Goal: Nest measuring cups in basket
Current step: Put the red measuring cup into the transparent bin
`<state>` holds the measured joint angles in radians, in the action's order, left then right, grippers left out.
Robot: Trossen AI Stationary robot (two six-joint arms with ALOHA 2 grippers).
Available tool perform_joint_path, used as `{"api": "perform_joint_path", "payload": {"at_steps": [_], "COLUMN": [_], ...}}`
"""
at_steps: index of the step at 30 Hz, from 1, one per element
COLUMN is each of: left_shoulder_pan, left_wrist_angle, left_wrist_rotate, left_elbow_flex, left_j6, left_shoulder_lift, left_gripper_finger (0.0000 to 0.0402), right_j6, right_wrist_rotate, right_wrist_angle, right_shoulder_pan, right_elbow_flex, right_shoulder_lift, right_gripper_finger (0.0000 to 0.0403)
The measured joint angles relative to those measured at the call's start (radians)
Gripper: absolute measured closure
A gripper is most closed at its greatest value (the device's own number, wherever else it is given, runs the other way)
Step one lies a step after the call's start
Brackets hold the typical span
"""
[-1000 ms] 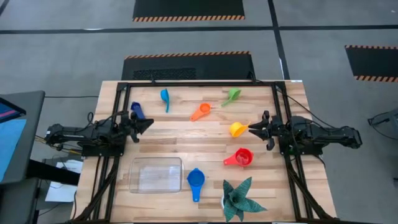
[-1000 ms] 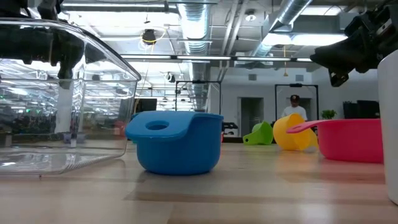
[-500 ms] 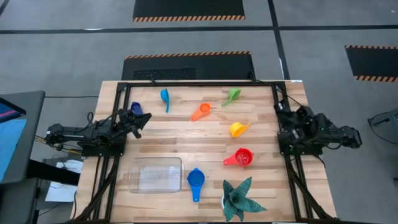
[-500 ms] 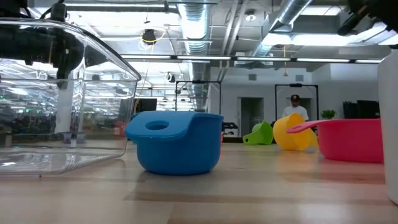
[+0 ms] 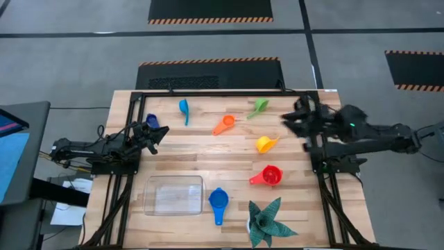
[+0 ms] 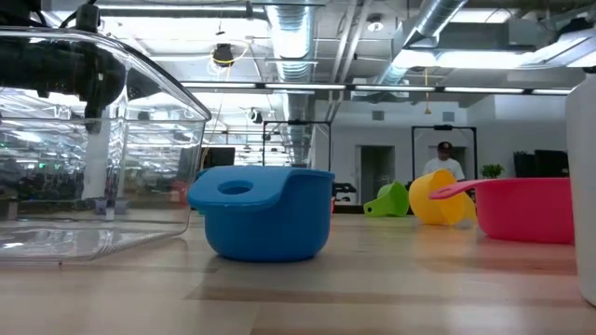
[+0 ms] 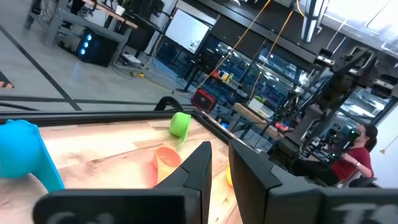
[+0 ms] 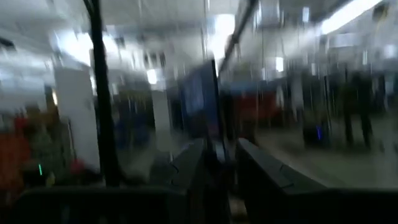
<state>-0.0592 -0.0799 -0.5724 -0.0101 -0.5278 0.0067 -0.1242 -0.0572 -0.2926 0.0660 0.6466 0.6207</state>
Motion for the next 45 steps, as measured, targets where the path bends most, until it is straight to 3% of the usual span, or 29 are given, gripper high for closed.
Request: {"api": "perform_joint_path", "payload": {"at_steps": [3, 7, 15, 29, 45], "left_shoulder_pan": [0.000, 0.000, 0.000, 0.000, 0.000], "left_wrist_angle": [0.000, 0.000, 0.000, 0.000, 0.000], "left_wrist_rotate": [0.000, 0.000, 0.000, 0.000, 0.000], "left_elbow_flex": [0.000, 0.000, 0.000, 0.000, 0.000], "left_j6": [0.000, 0.000, 0.001, 0.005, 0.052], "left_shoulder_lift": [0.000, 0.000, 0.000, 0.000, 0.000], "left_gripper_finger": [0.0356, 0.0356, 0.0356, 0.0356, 0.0356], "right_j6": [-0.009, -0.135, -0.349, -0.287, -0.317], "right_wrist_rotate": [0.006, 0.006, 0.002, 0.006, 0.137], "right_wrist_angle": [0.366, 0.749, 1.221, 1.273, 1.278], "right_shoulder_pan": [0.008, 0.021, -0.031, -0.234, -0.260], "right_elbow_flex": [0.154, 0.295, 0.340, 0.341, 0.340], "right_shoulder_lift": [0.086, 0.194, 0.327, 0.584, 0.886], "right_gripper_finger": [0.0285, 0.0285, 0.0285, 0.0285, 0.0285]}}
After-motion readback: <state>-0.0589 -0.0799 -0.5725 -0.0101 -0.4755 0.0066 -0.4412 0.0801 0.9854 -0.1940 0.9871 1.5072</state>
